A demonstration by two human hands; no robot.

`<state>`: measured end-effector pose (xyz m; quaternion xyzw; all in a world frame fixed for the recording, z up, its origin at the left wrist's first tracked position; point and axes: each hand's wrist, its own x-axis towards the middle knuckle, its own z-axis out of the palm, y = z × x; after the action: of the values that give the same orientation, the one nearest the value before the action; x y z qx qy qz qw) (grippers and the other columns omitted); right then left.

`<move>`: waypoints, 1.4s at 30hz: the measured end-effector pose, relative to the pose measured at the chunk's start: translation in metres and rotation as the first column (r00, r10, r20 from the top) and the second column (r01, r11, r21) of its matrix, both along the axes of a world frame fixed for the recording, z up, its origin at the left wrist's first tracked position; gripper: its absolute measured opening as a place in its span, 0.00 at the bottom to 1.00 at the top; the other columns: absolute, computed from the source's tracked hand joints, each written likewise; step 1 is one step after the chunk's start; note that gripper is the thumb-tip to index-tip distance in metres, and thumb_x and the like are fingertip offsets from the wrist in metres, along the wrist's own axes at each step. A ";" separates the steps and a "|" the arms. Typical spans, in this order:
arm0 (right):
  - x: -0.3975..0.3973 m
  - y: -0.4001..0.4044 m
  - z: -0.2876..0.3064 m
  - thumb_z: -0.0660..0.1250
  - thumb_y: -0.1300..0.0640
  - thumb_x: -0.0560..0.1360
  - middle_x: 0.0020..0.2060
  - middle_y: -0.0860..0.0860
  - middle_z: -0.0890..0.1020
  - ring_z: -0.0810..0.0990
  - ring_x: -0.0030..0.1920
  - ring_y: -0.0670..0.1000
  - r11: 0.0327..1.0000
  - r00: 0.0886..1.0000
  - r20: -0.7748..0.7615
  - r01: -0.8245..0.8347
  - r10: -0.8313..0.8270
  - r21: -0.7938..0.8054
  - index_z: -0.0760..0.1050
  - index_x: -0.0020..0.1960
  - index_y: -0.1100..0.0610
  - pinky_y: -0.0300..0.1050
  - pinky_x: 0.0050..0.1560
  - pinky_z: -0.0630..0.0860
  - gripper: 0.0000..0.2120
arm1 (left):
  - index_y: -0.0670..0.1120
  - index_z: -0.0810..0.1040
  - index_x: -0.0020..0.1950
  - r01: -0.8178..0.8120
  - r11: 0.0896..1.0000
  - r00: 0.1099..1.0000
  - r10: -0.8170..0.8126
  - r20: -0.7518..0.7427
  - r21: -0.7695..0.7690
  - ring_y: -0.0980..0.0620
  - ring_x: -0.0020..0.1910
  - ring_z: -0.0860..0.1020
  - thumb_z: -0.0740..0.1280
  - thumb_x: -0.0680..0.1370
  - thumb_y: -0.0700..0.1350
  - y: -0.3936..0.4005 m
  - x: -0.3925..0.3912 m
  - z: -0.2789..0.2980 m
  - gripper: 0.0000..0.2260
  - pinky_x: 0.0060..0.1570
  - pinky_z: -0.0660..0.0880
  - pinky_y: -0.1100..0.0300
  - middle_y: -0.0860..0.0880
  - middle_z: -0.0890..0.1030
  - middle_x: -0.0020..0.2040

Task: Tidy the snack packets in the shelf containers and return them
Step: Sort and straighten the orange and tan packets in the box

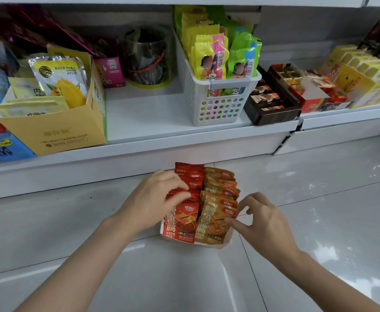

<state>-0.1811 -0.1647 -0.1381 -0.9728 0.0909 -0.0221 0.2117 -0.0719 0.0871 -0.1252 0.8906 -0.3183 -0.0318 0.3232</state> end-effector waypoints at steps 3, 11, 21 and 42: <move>0.000 0.006 0.001 0.77 0.46 0.69 0.56 0.47 0.74 0.77 0.46 0.48 0.996 0.985 0.147 -0.085 0.088 -0.027 0.75 0.58 0.51 0.43 0.36 0.78 0.21 | 0.49 0.85 0.54 0.035 0.992 0.998 -0.028 -0.057 0.121 0.57 0.51 0.77 0.70 0.79 0.46 -0.004 0.009 0.003 0.06 0.55 0.76 0.56 0.56 0.81 0.50; 0.007 0.010 -0.010 0.78 0.52 0.70 0.54 0.54 0.78 0.78 0.48 0.55 0.971 0.965 0.200 -0.132 0.172 -0.198 0.82 0.60 0.52 0.54 0.43 0.78 0.19 | 0.49 0.78 0.67 0.084 0.942 0.992 -0.050 -0.113 0.325 0.54 0.63 0.73 0.69 0.79 0.52 -0.011 0.025 -0.002 0.18 0.63 0.69 0.60 0.54 0.77 0.64; 0.005 0.003 -0.009 0.77 0.52 0.70 0.55 0.53 0.79 0.79 0.48 0.54 0.974 0.972 0.180 -0.115 0.151 -0.196 0.82 0.58 0.53 0.52 0.43 0.76 0.17 | 0.48 0.82 0.62 -0.026 0.924 0.997 0.050 -0.054 0.380 0.51 0.61 0.72 0.63 0.83 0.48 -0.025 0.017 -0.008 0.12 0.59 0.72 0.58 0.49 0.77 0.59; 0.004 0.006 -0.004 0.77 0.52 0.72 0.56 0.53 0.80 0.81 0.48 0.55 0.971 0.981 0.137 -0.104 0.136 -0.215 0.83 0.59 0.54 0.54 0.45 0.77 0.17 | 0.45 0.80 0.56 -0.288 0.955 0.957 0.289 -0.006 0.074 0.52 0.51 0.78 0.66 0.81 0.45 -0.020 0.007 -0.007 0.07 0.52 0.77 0.58 0.52 0.76 0.56</move>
<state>-0.1769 -0.1583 -0.1421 -0.9888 0.0128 -0.0922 0.1168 -0.0653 0.0674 -0.1322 0.9383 -0.1809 -0.0031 0.2946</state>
